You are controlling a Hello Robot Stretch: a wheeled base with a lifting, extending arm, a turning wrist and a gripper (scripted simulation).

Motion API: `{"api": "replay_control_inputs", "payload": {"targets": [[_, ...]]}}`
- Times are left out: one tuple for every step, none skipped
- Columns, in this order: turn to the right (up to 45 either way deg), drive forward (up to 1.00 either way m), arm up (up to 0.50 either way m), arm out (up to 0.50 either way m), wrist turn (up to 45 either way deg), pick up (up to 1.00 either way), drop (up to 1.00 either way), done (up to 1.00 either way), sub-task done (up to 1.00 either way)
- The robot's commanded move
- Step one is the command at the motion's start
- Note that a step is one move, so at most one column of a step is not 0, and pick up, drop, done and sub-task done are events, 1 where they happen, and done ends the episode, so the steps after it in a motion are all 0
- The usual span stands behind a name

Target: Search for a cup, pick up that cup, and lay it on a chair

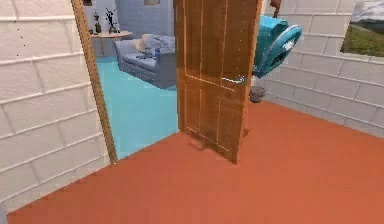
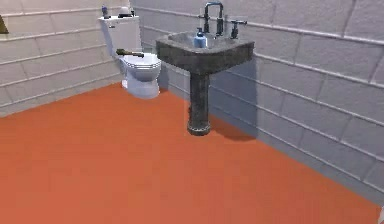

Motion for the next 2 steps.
{"api": "replay_control_inputs", "payload": {"targets": [[0.0,0.3,0.0,0.0,0.0,0.0,0.0,0.0,0.0],[-15.0,0.0,0.0,0.0,0.0,0.0,0.0,0.0,0.0]]}}
